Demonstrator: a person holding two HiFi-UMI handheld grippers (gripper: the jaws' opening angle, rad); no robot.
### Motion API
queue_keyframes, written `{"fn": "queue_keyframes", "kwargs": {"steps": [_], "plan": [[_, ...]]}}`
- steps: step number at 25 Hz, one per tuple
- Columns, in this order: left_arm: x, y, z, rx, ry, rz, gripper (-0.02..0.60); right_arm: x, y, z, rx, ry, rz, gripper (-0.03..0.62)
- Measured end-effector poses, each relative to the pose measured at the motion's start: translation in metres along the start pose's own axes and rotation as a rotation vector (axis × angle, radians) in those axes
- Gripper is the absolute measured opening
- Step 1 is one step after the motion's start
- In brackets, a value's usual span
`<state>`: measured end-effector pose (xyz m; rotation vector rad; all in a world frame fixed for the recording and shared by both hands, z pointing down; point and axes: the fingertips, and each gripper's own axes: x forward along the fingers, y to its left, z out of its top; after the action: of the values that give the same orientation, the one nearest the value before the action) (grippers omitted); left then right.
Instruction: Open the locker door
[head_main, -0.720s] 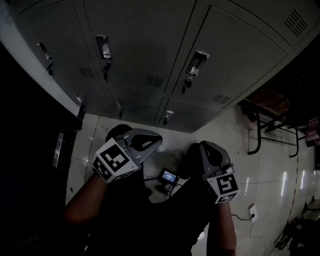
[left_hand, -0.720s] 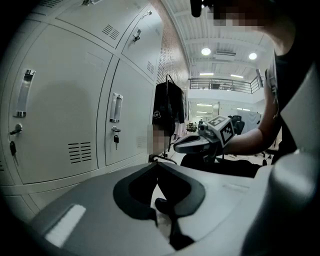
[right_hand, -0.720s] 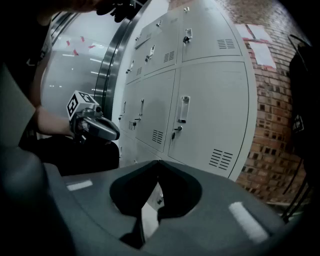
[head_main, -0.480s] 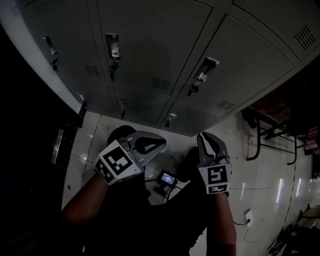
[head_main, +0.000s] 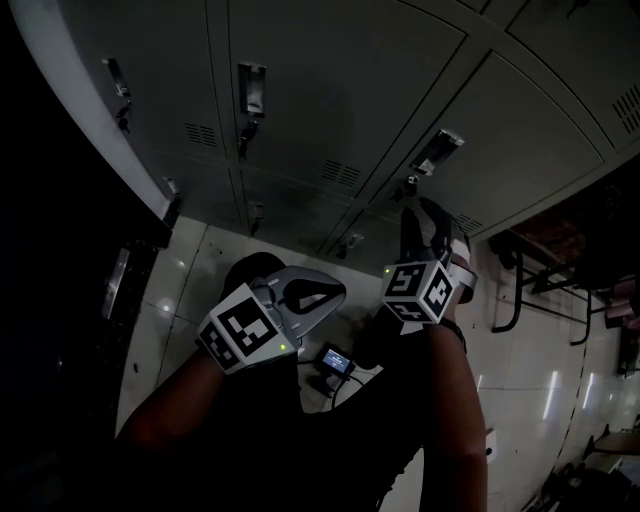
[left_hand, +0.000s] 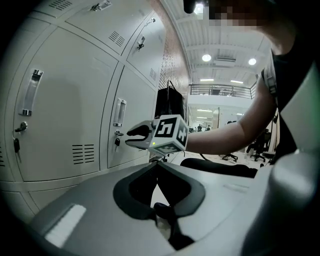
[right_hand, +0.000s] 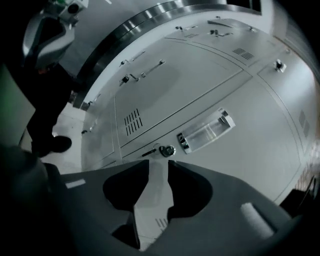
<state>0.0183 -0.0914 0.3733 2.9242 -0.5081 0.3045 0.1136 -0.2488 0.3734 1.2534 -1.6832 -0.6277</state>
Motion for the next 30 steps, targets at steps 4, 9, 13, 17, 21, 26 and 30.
{"fn": "queue_keyframes", "kwargs": {"steps": [4, 9, 13, 17, 21, 26, 30], "plan": [[-0.001, 0.0, 0.0, -0.001, -0.003, -0.002, 0.012, 0.014, -0.005, 0.012, -0.152, 0.022, -0.065, 0.123], [-0.001, 0.0, -0.001, -0.001, 0.001, -0.003, 0.012, 0.016, -0.009, 0.013, -0.276, 0.043, -0.15, 0.031], [0.0, 0.0, -0.002, 0.001, 0.007, -0.003, 0.012, 0.002, -0.002, 0.011, -0.309, 0.022, -0.156, 0.026], [0.001, -0.001, -0.003, 0.006, 0.014, -0.003, 0.012, -0.032, 0.008, 0.005, -0.32, -0.027, -0.157, 0.025], [0.001, 0.0, -0.005, 0.01, 0.025, 0.001, 0.012, -0.073, 0.018, -0.012, -0.302, -0.065, -0.151, 0.025], [0.002, 0.001, -0.01, 0.018, 0.042, 0.013, 0.012, -0.118, 0.022, -0.044, -0.269, -0.039, -0.157, 0.027], [0.003, 0.001, -0.012, 0.023, 0.054, 0.015, 0.012, -0.147, 0.019, -0.076, -0.26, 0.014, -0.178, 0.028]]}}
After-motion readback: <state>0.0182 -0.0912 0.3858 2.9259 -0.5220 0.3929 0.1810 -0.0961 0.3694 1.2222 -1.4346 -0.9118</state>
